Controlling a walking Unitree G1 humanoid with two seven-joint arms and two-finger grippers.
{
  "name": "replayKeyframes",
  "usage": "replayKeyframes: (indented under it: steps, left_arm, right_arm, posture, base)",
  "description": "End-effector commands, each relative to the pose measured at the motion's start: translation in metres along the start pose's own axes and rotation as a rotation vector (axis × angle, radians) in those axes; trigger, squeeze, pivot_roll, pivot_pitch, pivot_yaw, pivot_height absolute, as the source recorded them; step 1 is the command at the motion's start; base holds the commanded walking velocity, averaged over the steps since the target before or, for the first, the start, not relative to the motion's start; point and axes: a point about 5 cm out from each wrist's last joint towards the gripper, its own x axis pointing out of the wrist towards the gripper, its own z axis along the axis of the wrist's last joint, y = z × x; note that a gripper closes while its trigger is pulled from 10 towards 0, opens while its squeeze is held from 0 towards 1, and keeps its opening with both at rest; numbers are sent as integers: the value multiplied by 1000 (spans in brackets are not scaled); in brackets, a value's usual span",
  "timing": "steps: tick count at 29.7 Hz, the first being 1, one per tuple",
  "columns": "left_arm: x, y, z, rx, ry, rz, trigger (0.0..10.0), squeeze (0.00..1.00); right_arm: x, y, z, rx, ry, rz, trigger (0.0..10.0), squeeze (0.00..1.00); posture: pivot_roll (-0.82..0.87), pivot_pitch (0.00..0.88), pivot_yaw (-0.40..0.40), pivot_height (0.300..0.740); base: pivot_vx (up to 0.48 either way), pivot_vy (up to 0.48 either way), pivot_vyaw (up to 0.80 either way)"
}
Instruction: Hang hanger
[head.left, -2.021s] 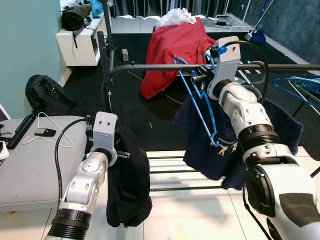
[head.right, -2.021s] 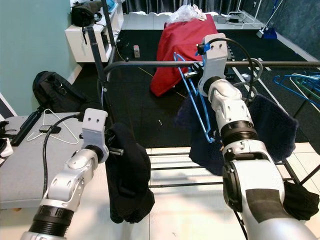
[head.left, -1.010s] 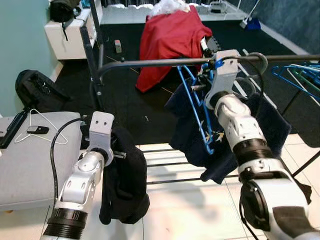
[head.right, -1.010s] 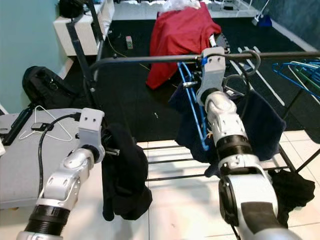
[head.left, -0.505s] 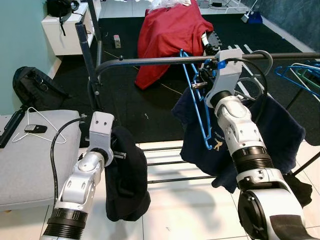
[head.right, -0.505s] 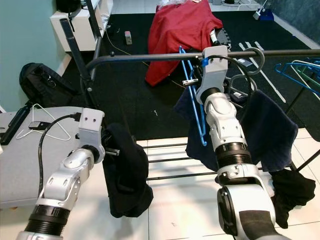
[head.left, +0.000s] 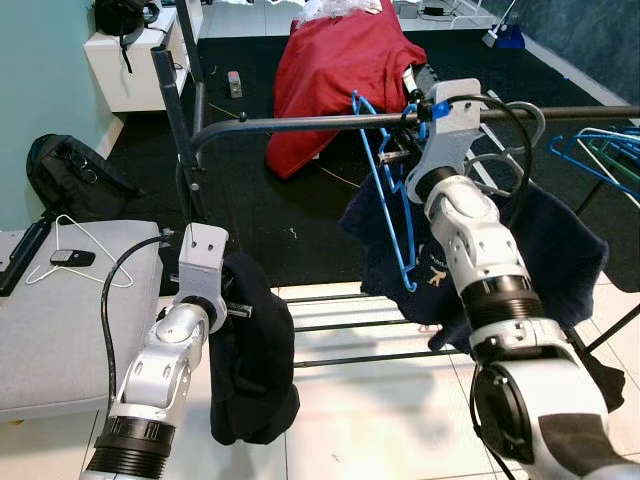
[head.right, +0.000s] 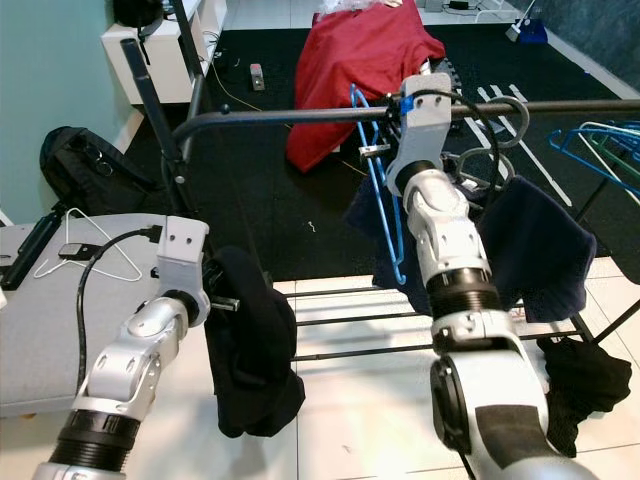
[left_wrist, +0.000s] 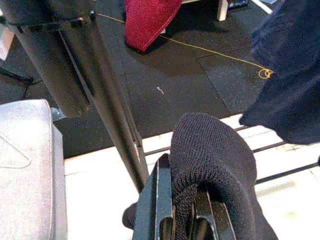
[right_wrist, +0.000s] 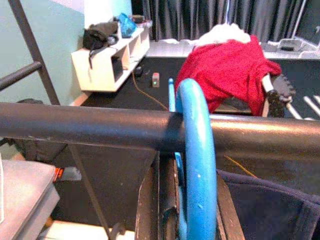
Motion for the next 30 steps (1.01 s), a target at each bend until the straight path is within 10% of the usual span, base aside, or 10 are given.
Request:
replayKeyframes:
  steps: [1, 29, 30]
  left_arm:
    - [-1, 1, 5, -3, -22, 1, 10000, 0]
    - [-2, 0, 2, 9, -8, -37, 10000, 0]
    - [-2, 1, 2, 10, -9, -37, 10000, 0]
  right_arm:
    - [2, -1, 4, 13, -8, 7, 10000, 0]
    - [14, -11, 3, 43, 122, -1, 10000, 12]
    - [14, -12, 4, 31, 113, -8, 10000, 1000]
  posture:
    - [-4, 216, 16, 740]
    - [4, 194, 19, 740]
    - [5, 194, 21, 740]
  base:
    - [0, 0, 0]
    - [0, 0, 0]
    - [0, 0, 0]
